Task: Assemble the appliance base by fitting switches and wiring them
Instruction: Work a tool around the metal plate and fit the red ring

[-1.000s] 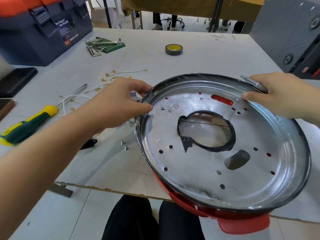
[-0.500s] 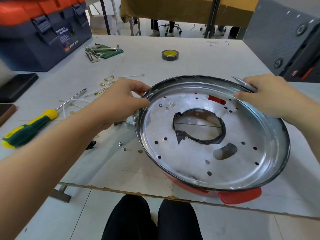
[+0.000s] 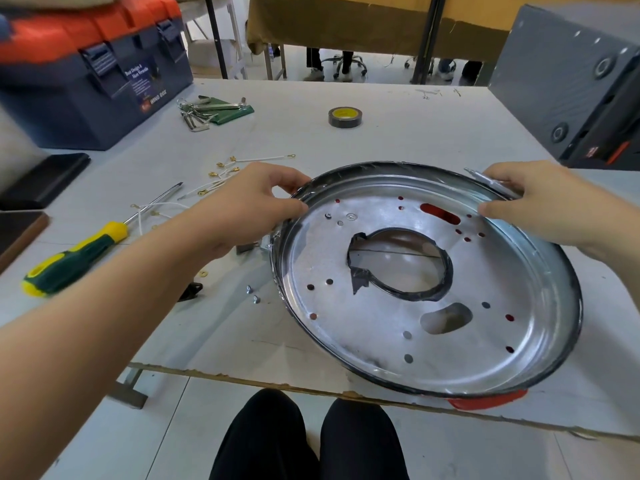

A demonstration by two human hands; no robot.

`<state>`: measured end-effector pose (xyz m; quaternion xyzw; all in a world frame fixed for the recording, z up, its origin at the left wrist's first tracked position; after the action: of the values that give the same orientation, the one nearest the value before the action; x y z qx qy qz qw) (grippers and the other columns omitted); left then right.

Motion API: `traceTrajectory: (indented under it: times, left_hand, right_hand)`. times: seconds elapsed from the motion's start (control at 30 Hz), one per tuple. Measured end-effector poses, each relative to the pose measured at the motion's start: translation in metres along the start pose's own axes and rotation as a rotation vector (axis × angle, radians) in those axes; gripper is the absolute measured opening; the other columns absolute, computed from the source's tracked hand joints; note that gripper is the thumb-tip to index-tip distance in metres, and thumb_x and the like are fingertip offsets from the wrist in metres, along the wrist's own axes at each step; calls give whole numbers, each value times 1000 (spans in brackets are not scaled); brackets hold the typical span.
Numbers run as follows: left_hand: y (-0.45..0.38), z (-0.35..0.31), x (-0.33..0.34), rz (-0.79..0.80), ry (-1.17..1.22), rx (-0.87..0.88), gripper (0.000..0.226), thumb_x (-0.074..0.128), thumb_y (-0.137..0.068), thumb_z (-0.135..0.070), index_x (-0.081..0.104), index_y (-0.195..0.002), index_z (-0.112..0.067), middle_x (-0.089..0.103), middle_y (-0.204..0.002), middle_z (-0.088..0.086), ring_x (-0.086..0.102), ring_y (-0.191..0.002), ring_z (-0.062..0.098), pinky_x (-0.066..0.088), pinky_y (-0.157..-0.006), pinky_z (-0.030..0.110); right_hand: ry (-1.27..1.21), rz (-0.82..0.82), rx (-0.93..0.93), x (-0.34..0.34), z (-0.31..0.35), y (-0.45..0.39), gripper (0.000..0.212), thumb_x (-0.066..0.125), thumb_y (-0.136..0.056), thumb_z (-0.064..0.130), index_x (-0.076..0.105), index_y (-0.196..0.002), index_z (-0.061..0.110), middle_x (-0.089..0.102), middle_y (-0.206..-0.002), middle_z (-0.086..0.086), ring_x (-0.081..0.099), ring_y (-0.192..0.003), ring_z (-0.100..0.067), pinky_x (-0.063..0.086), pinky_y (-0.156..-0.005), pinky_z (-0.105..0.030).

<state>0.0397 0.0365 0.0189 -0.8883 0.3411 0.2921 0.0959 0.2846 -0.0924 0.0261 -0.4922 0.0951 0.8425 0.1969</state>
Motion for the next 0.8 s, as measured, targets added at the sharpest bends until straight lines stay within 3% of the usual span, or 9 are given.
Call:
traceTrajectory:
  times: [0.07,0.13,0.3,0.5,0.57,0.63,0.7,0.8]
  left_hand:
    - [-1,-3,1,11,-18,13,25,61,-88,-13,67,-89,-37,67,-80,-15,67,-79,33,56,-77,50]
    - [-2,-3,1,19,-23,16,26,61,-88,-12,68,-88,-37,67,-81,-14,67,-80,31,55,-82,49]
    - [-4,-3,1,38,-55,31,28,60,-88,-11,69,-86,-38,68,-83,-17,66,-83,30,55,-84,46]
    - [-4,-4,1,2,-88,24,25,60,-86,-15,68,-87,-39,66,-83,-21,62,-85,41,54,-80,54]
    - [-5,-6,1,-27,-95,28,24,59,-86,-15,68,-86,-37,67,-85,-14,63,-83,41,54,-75,56]
    - [-7,-4,0,-43,-105,23,22,57,-86,-15,67,-87,-35,66,-80,-17,63,-63,31,59,-58,40]
    - [-7,-3,-1,-43,-131,24,22,56,-88,-15,65,-89,-35,61,-64,-28,47,-38,11,42,-35,18]
    - [-7,-1,0,-33,-134,23,20,55,-88,-16,65,-95,-32,58,-57,-32,38,-36,9,34,-33,19]
  right_hand:
    - [14,18,-3,1,0,-2,18,61,-85,12,63,-96,26,65,-89,-4,58,-86,-29,48,-78,-40]
    - [21,17,-14,1,2,-4,19,62,-84,13,63,-98,25,65,-91,-3,58,-87,-28,48,-79,-39]
    - [-6,-25,-29,3,5,-10,11,65,-83,17,63,-79,27,65,-79,-1,58,-78,-22,44,-65,-30]
    - [12,-41,-24,3,2,-14,15,62,-86,26,60,-71,27,58,-67,1,50,-63,-16,34,-54,-28]
    - [25,-51,-25,2,3,-15,19,62,-87,26,59,-68,26,54,-63,-1,46,-60,-16,31,-52,-29]
    - [45,-67,-23,0,4,-15,20,61,-87,27,59,-68,24,53,-62,-3,45,-58,-16,31,-51,-28]
    - [81,-82,-32,-2,5,-16,21,61,-88,28,60,-68,22,53,-60,-4,44,-57,-16,30,-50,-28]
    - [108,-99,-46,-4,7,-18,21,62,-88,29,62,-70,19,52,-58,-5,43,-55,-17,30,-50,-28]
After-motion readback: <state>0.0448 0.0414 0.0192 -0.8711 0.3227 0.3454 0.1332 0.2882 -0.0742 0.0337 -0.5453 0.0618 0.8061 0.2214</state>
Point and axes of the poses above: each hand's wrist, its own y-axis away from the middle knuckle, its own x-axis out of the palm, z = x × y, the point moved 10 cm from there along -y, towards the middle knuckle
